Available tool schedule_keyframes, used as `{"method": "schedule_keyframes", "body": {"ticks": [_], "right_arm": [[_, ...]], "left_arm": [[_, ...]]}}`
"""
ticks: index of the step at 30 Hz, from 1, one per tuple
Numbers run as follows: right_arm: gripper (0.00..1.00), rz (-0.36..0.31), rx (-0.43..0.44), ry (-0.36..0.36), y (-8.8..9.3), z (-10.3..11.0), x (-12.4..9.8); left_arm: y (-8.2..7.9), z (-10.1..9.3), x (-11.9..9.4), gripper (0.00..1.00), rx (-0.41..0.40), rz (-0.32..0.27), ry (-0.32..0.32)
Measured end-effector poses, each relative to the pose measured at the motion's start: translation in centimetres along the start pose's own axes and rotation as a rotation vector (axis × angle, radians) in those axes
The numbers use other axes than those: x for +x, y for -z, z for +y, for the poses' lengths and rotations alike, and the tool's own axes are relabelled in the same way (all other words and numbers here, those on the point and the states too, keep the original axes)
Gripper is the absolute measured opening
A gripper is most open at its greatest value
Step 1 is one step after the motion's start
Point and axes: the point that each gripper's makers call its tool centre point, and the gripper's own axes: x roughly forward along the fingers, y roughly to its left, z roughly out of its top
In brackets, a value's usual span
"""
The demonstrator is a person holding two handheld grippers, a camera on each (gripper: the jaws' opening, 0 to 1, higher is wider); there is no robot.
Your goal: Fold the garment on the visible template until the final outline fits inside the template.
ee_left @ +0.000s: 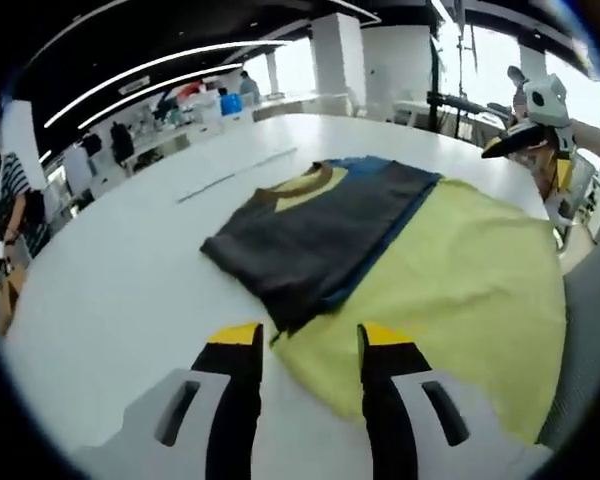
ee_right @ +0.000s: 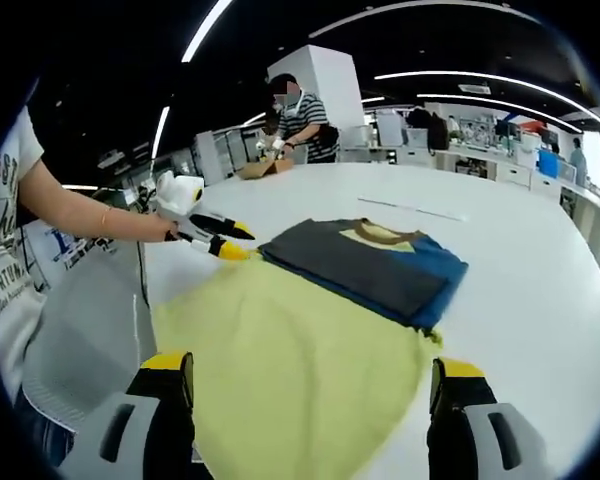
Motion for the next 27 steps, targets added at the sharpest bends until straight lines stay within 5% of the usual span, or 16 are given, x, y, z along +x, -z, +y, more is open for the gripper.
{"method": "schedule_keyframes", "body": {"ticks": [4,12,19,27], "right_arm": [[0.98,0.027,-0.033,-0.025,0.4,0.3,-0.2],[0.98,0.098,-0.081,-0.06,2.2,1.4,-1.0],[0.97,0.151,-0.116,-0.084,3.8,2.4,-1.8],[0.88,0.214,-0.151,-0.118,5.7,3.4,-2.5]], "left_arm": [[-0.9,-1.6,-1.3,0.56,-0.022,-0.052,0.053],[-1.2,-4.5,-3.5,0.67,0.011,-0.074,0.125],[1.0,-7.7,-5.3,0.73,0.012,-0.023,0.201],[3.5,-10.3,-7.2,0.69,0.031,0.039,0.266]]}}
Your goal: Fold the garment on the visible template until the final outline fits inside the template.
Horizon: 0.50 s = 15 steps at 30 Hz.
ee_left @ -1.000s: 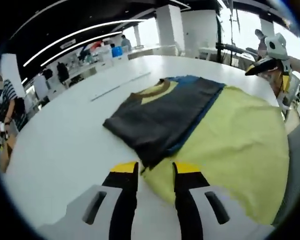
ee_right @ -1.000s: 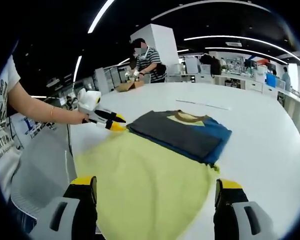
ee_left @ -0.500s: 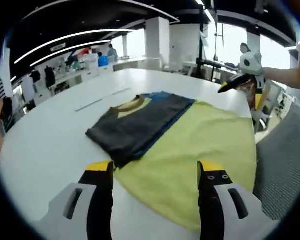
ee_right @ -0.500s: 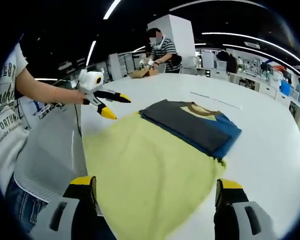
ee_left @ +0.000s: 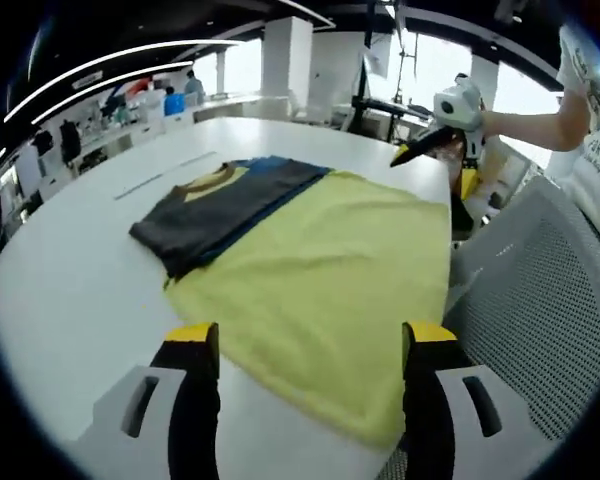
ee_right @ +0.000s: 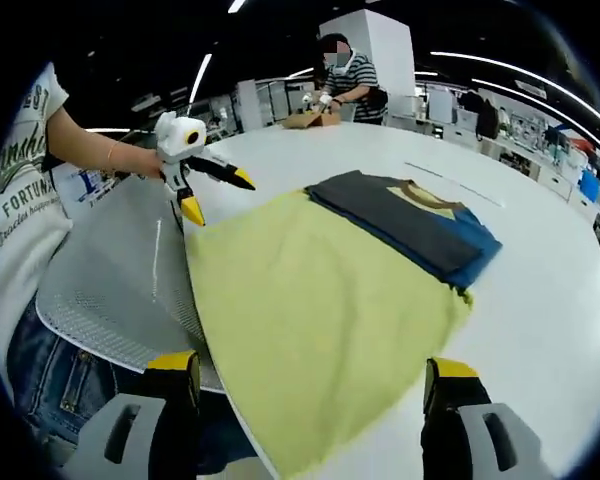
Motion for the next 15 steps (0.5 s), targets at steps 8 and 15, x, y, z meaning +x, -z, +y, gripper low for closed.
{"method": "schedule_keyframes", "body": {"ticks": [8,15], "right_arm": [[0.78,0.035,-0.012,-0.012,1.2,0.7,0.0],[0.62,0.074,-0.046,-0.031,2.5,1.2,-0.1]], "left_arm": [[2.1,-2.8,0.0,0.59,0.0,0.064,0.066],[3.7,-3.4,-0.3,0.52,0.048,0.123,0.071]]}}
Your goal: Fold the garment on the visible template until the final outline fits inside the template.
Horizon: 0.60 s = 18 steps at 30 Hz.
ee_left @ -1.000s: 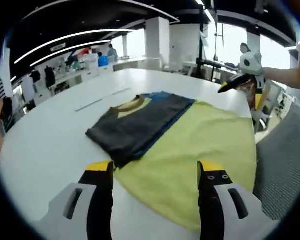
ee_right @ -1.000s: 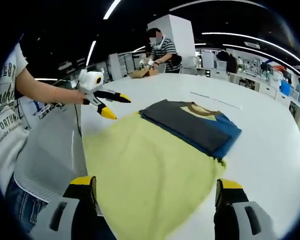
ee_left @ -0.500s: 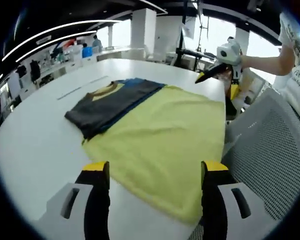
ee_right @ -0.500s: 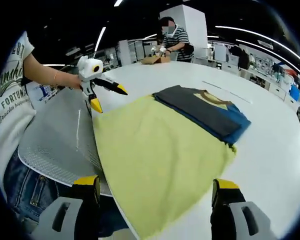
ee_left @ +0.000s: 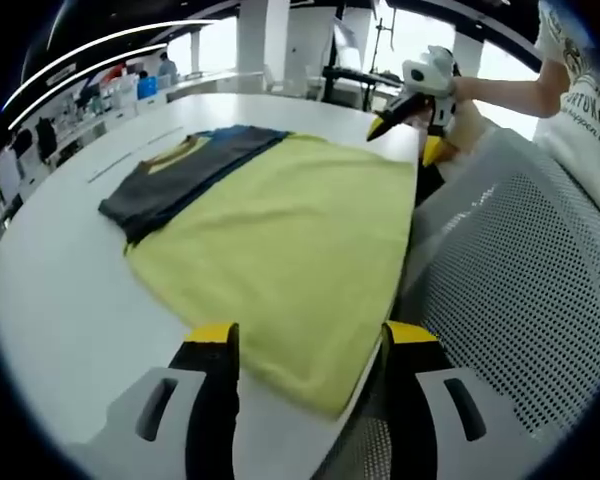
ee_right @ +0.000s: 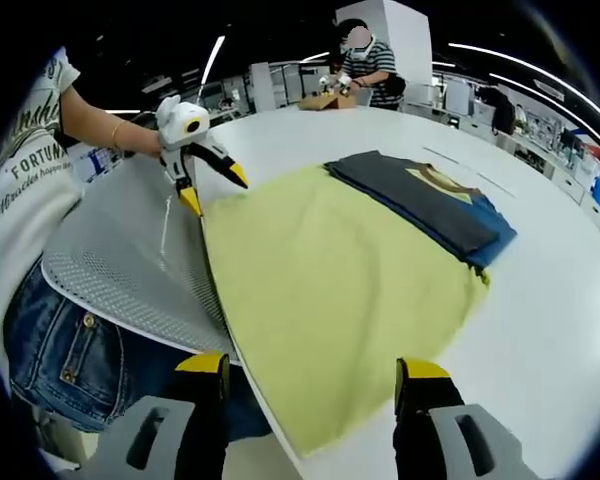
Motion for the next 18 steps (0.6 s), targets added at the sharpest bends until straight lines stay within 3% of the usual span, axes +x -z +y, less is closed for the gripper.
{"method": "schedule_keyframes", "body": {"ticks": [5,11,18], "right_arm": [[0.59,0.062,-0.06,-0.005,1.4,0.3,0.3],[0.51,0.09,-0.085,0.009,2.2,-0.1,0.3],[0.48,0.159,-0.156,0.016,3.4,-0.4,0.5]], "left_arm": [[1.1,0.0,0.1,0.47,0.015,0.038,-0.003],[1.6,0.1,0.3,0.4,0.027,0.053,-0.007],[1.8,-0.2,0.2,0.39,0.065,0.057,-0.004]]}}
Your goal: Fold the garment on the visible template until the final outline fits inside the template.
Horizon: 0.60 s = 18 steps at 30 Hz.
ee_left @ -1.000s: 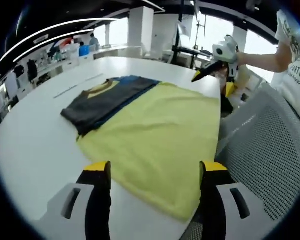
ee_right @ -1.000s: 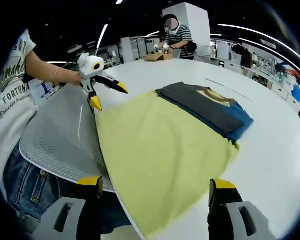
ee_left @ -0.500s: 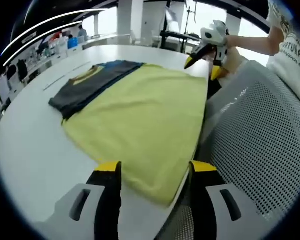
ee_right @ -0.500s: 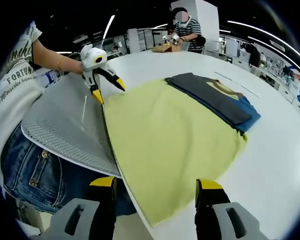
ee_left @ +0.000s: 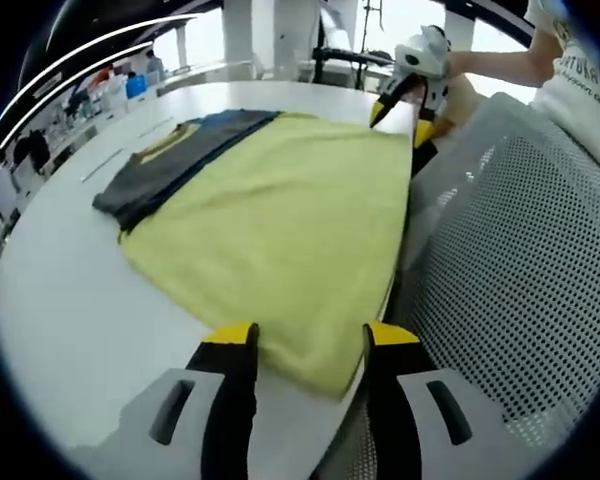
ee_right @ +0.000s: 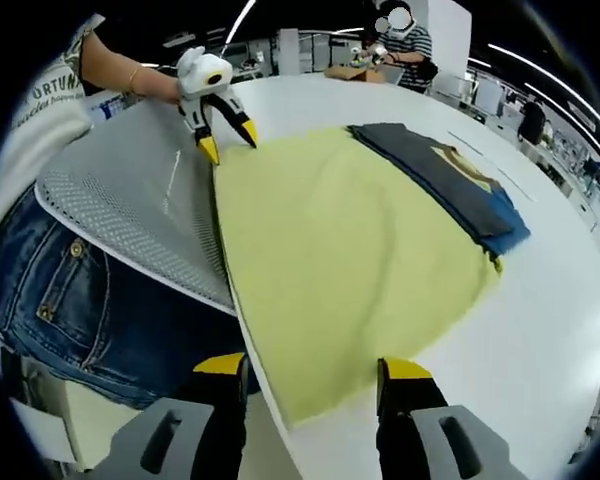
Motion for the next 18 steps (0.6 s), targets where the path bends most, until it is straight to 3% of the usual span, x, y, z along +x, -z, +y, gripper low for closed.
{"method": "schedule_keyframes", "body": {"ticks": [5,11,18], "right_arm": [[0.45,0.017,-0.026,0.006,0.26,-0.11,0.19],[0.43,0.038,-0.055,0.008,0.58,-0.22,0.19],[0.41,0.038,-0.063,0.007,0.59,-0.31,0.2]], "left_arm": [[0.09,0.03,-0.03,0.37,0.021,0.009,-0.005],[0.39,-0.77,-0.27,0.33,0.105,0.043,0.026],[0.4,-0.76,-0.29,0.32,0.106,0.045,0.018]]}}
